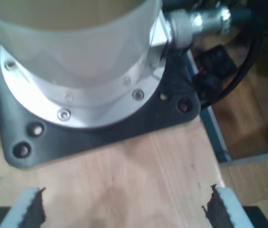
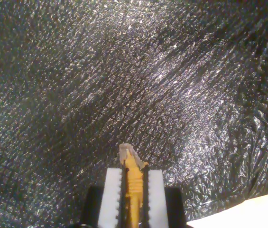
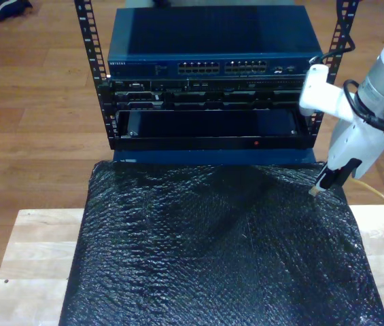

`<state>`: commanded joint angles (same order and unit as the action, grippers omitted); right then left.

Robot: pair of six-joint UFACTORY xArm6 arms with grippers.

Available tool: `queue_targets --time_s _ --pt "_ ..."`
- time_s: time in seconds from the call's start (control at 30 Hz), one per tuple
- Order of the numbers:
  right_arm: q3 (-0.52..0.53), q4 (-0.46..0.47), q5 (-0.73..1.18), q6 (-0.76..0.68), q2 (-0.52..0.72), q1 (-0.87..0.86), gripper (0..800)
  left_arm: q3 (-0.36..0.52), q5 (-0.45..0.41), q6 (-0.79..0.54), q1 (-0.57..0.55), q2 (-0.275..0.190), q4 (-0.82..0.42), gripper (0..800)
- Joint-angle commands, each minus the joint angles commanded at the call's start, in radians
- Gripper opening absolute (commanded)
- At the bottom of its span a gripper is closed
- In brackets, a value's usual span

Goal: Grab the cable and plug it in

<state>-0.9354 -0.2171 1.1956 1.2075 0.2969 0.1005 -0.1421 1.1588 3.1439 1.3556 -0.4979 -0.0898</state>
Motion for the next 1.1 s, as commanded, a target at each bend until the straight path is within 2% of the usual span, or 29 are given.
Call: queue_targets --time_s 0.27,0.87,1.1 --pt "0.002 0.000 -0.002 0.000 -0.002 0.000 0 0.014 -0.037 0.005 0.002 0.003 0.003 800" --pt "-0.002 -0.006 -0.011 -0.002 0.006 -0.002 0 0.014 -0.037 0.002 0.006 0.008 0.005 800" --pt "-0.012 -0.005 -0.086 -0.003 0.003 0.071 0 0.014 -0.035 0.002 0.006 0.008 0.005 800"
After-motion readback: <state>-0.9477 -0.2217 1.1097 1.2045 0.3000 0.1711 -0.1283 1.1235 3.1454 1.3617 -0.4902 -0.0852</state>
